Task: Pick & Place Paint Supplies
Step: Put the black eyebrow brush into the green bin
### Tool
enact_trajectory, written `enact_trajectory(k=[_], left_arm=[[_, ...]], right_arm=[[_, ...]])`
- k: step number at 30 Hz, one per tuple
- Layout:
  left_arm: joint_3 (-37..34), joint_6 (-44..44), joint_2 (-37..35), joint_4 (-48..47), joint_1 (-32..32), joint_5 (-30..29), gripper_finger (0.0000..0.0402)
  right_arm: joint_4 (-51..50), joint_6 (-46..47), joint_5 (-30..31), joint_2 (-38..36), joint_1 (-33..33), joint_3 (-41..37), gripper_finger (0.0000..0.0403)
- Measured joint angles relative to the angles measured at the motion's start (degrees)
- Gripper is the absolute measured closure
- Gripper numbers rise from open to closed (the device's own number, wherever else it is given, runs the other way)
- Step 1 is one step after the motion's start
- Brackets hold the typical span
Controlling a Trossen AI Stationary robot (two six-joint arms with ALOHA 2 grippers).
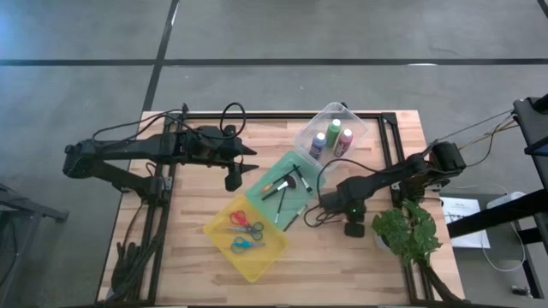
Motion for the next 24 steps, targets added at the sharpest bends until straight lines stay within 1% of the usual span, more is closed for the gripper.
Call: enact_trajectory(k=[9,15,17,21,24], left_arm=[[0.0,0.0,0.0,-0.9,0.0,0.0,0.0189],[-0.1,0.0,0.0,-1.7,0.0,0.0,0.0189],[-0.1,0.0,0.0,-1.7,0.0,0.0,0.0189],[-0.1,0.0,0.0,-1.8,0.0,0.0,0.0189],[-0.2,0.0,0.0,-1.7,0.0,0.0,0.0189]], right_arm=[[-8.6,0.4,0.3,-2.8,3.7,10.3,0.0396],[-11.8,2.4,4.9,-4.9,5.3,18.6,0.0396],[-11.7,2.6,7.8,-5.3,5.2,21.0,0.0395],[-10.8,2.4,14.1,-4.9,2.7,24.5,0.0395],[-6.4,1.9,15.6,-3.3,-0.8,25.4,0.0395]])
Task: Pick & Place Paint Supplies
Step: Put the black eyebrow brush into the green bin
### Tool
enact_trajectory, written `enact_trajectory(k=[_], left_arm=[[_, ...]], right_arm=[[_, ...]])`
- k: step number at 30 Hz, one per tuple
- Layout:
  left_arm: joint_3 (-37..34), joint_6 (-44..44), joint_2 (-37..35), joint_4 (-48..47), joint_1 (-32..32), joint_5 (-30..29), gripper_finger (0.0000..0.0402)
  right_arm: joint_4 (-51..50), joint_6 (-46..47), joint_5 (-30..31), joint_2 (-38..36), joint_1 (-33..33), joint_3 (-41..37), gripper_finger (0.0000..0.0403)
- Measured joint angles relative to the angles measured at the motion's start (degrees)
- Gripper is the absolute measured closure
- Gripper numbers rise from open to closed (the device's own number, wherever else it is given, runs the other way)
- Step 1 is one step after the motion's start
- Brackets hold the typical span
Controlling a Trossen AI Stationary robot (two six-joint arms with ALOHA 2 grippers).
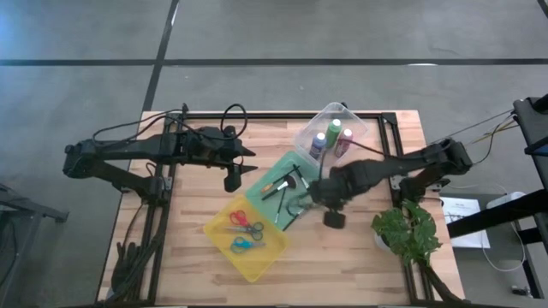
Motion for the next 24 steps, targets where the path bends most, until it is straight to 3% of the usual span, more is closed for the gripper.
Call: enact_trajectory(k=[13,15,20,24], left_arm=[[-0.2,-2.1,0.0,-0.3,-0.4,0.0,0.0189],[-0.2,-2.6,0.0,-0.4,-0.6,0.0,0.0189],[-0.2,-2.6,0.0,-0.7,-1.2,0.0,0.0189],[-0.2,-2.6,0.0,-0.9,-1.3,0.0,0.0189]], right_arm=[[2.7,-7.2,10.6,9.8,-10.2,4.7,0.0394],[3.0,-8.1,10.4,10.3,-11.2,5.6,0.0394],[4.9,-9.3,3.6,10.2,-13.5,6.1,0.0392],[6.2,-9.2,3.1,9.2,-14.3,5.7,0.0363]])
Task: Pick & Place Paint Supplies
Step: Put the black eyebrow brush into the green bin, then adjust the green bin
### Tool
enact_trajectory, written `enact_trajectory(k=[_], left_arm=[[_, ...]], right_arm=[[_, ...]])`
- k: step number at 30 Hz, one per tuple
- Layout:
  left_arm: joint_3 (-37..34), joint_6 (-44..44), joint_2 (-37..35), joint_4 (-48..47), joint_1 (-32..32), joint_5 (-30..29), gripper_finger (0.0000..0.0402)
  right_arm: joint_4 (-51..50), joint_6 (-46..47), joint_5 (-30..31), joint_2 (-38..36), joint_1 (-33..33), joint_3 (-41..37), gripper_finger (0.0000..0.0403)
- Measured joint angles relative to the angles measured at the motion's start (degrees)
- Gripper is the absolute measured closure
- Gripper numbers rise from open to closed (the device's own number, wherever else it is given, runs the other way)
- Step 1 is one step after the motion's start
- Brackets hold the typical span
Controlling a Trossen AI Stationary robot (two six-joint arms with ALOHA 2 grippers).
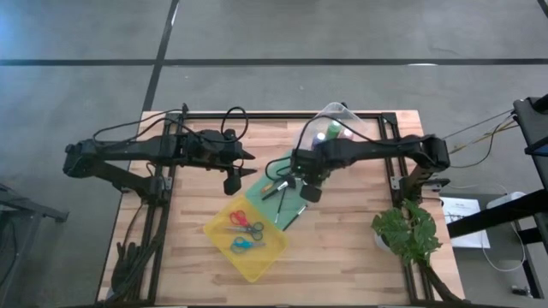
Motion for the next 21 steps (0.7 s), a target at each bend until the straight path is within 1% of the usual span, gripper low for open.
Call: enact_trajectory(k=[3,7,10,12,14,19,21], left_arm=[[0.0,0.0,0.0,0.0,0.0,0.0,0.0189],[0.0,0.0,0.0,0.0,0.0,0.0,0.0189],[0.0,0.0,0.0,0.0,0.0,0.0,0.0189],[0.0,0.0,0.0,0.0,0.0,0.0,0.0189],[0.0,0.0,0.0,0.0,0.0,0.0,0.0189],[0.0,0.0,0.0,0.0,0.0,0.0,0.0189],[0.0,0.0,0.0,0.0,0.0,0.0,0.0189]], right_arm=[[0.5,0.2,-0.2,-0.4,-0.2,0.0,0.0324],[2.0,-0.8,-2.2,-0.5,0.0,0.0,0.0273],[3.5,-1.0,-3.9,-0.5,0.9,-0.2,0.0260],[5.5,-1.3,-5.5,-0.5,1.5,-0.7,0.0267],[6.9,-1.6,-7.9,-0.5,1.7,-1.3,0.0286],[8.2,0.3,-9.7,0.6,1.6,-1.8,0.0372],[8.6,1.3,-9.8,1.6,1.6,-1.8,0.0387]])
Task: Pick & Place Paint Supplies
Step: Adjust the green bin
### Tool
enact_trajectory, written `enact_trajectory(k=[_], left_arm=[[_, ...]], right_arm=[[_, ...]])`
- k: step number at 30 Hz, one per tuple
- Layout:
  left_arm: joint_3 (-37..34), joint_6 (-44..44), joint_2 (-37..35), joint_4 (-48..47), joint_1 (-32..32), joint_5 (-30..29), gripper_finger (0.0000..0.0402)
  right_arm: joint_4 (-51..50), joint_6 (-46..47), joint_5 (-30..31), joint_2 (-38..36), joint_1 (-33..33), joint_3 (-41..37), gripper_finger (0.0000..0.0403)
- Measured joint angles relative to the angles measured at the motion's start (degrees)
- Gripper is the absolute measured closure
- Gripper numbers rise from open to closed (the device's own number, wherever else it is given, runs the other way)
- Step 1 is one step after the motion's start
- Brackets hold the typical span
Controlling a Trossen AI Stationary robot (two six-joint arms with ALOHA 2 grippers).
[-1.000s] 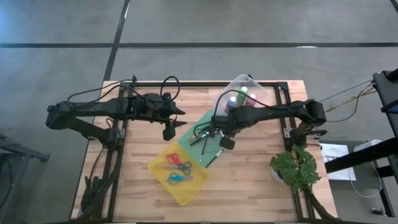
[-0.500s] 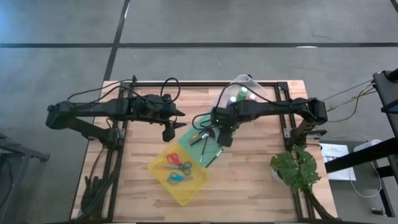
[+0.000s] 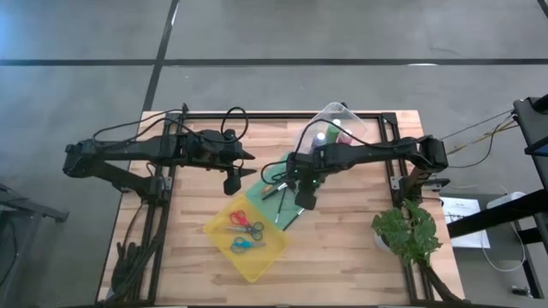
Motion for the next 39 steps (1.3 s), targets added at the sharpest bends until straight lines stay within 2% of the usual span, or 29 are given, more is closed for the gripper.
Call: enact_trajectory(k=[8,15,20,30,39], left_arm=[[0.0,-0.4,0.0,0.1,0.0,0.0,0.0189],[0.0,-0.4,0.0,0.1,0.0,0.0,0.0189],[0.0,-0.4,0.0,0.1,0.0,0.0,0.0189],[0.0,-0.4,0.0,0.1,0.0,0.0,0.0189],[0.0,-0.4,0.0,0.1,0.0,0.0,0.0189]], right_arm=[[0.0,0.8,1.7,4.6,1.0,0.3,0.0395],[0.7,0.1,-1.1,4.7,2.0,0.3,0.0395],[1.9,1.3,-0.8,4.5,2.3,0.2,0.0395],[-2.4,4.0,3.8,0.5,1.8,-0.3,0.0395],[-2.8,6.0,13.6,0.2,5.3,3.1,0.0395]])
